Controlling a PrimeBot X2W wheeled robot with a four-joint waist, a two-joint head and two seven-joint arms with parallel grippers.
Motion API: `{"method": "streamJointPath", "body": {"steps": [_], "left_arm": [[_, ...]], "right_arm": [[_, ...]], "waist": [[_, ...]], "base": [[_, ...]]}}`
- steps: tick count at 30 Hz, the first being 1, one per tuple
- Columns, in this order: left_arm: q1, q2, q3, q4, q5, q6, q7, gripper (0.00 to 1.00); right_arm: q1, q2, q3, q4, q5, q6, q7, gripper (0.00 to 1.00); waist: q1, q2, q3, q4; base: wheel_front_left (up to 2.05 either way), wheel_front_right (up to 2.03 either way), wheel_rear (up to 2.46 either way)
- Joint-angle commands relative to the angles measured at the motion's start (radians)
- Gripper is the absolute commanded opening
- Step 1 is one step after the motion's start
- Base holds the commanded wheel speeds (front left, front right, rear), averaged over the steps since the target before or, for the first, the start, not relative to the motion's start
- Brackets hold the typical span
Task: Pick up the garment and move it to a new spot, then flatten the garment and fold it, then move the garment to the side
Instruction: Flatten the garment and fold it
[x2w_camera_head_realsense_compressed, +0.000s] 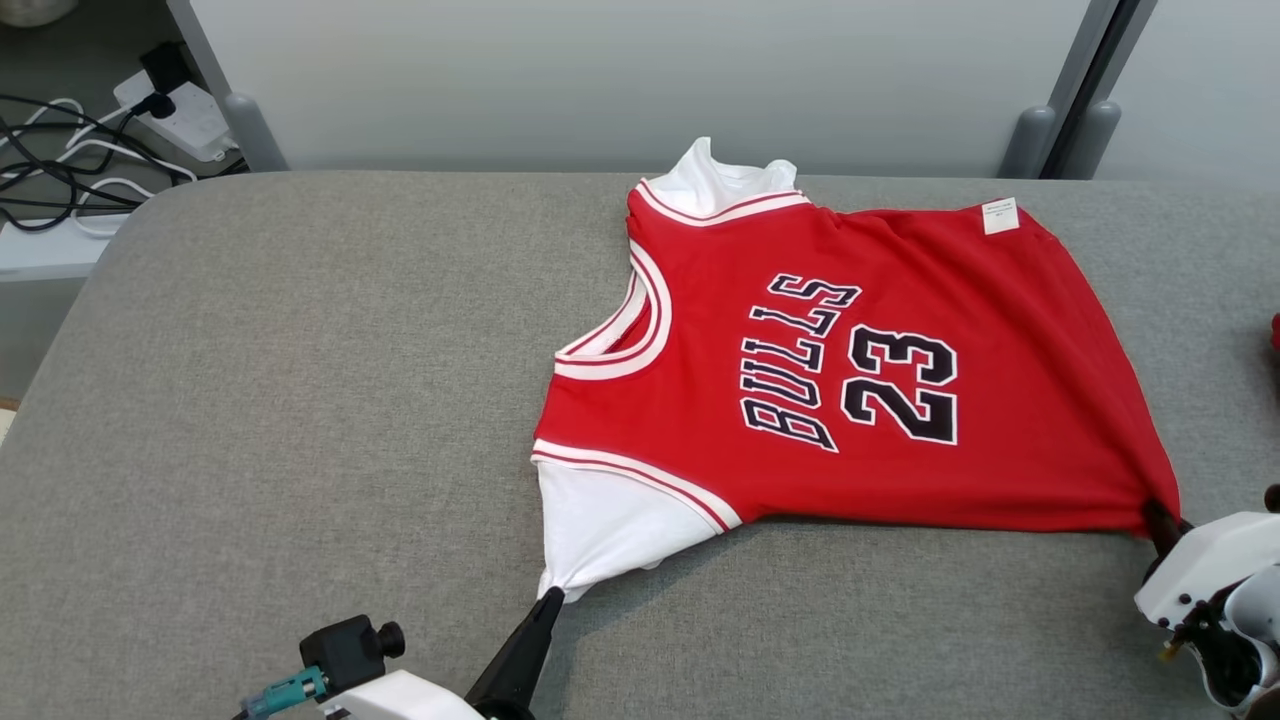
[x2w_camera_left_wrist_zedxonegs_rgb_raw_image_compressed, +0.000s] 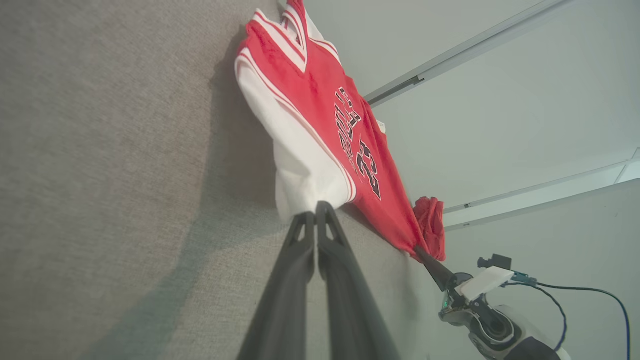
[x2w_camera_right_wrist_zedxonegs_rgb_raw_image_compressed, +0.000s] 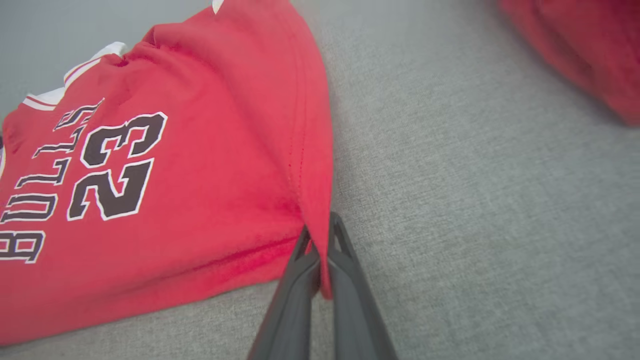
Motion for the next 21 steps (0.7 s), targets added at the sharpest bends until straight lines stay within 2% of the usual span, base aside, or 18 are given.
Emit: {"method": "streamJointPath", "body": {"steps": [1, 6, 13, 16, 17, 21], "left_arm": [[-0.034, 0.008, 0.037, -0.015, 0.015, -0.010, -0.015, 0.00], [-0.046, -0.012, 0.075, 0.006, 0.061, -0.017, -0.049, 0.00], [-0.020, -0.048, 0.213, 0.021, 0.131, -0.017, -0.065, 0.00], [0.004, -0.072, 0.299, 0.009, 0.166, -0.021, -0.066, 0.00], [0.017, -0.084, 0.329, 0.004, 0.185, -0.026, -0.066, 0.00], [0.027, -0.096, 0.345, 0.002, 0.210, -0.036, -0.066, 0.00]], "right_arm": [[0.019, -0.017, 0.026, -0.028, 0.005, 0.000, -0.038, 1.00], [0.044, -0.023, 0.069, -0.045, -0.035, 0.000, -0.171, 1.00], [0.192, 0.005, 0.140, -0.075, -0.149, 0.000, -0.215, 1.00], [0.241, 0.006, 0.090, -0.145, -0.202, 0.000, -0.216, 1.00], [0.267, 0.013, 0.036, -0.209, -0.249, 0.000, -0.217, 1.00], [0.293, 0.058, -0.036, -0.278, -0.346, 0.000, -0.217, 1.00]], "waist": [[0.0000, 0.0000, -0.004, -0.004], [0.0000, 0.0000, -0.016, -0.013], [0.0000, 0.0000, -0.039, -0.033], [0.0000, 0.0000, -0.036, -0.055], [0.0000, 0.0000, -0.034, -0.068], [0.0000, 0.0000, -0.037, -0.083]], "base": [[0.00, 0.00, 0.00], [0.00, 0.00, 0.00], [0.00, 0.00, 0.00], [0.00, 0.00, 0.00], [0.00, 0.00, 0.00], [0.00, 0.00, 0.00]]}}
